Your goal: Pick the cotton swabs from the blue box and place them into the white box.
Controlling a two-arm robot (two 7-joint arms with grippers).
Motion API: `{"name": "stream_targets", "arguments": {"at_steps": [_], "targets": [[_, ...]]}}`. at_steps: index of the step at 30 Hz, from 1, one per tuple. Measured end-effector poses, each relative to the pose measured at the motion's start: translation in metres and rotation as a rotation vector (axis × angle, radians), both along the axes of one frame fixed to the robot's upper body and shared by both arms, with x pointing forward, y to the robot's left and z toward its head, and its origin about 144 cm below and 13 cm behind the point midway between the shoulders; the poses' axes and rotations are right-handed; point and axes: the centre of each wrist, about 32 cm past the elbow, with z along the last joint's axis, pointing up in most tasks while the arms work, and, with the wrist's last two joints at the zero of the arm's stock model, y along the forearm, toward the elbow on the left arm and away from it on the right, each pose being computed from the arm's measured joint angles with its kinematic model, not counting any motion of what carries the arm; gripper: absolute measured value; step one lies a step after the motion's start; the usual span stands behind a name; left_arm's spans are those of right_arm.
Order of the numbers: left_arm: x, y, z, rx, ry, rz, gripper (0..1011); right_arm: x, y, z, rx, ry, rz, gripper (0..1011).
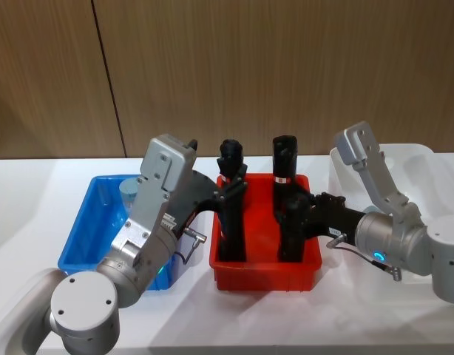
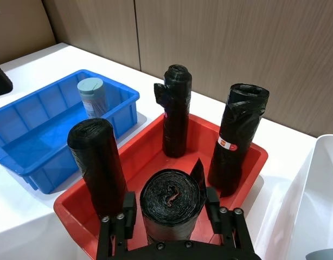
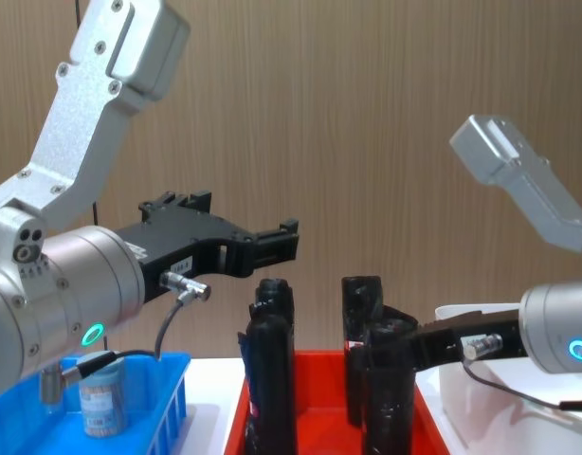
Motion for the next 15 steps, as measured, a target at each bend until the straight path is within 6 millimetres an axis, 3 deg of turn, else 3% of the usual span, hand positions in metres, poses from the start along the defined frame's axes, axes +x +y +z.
{"name": "stream_targets", "arguments": {"at_steps": [9,15], "targets": [[0.0000,0.0000,0.0000,0.000,0.000,0.000,1004,0.0021,0.0021,-0.0005,0.001,-0.004,-0.002,539],[0.0000,0.0000,0.0000,0.000,0.000,0.000,1004,0.0020,0.0019,0.0005,0.008,-0.009,-0.003,512]]}}
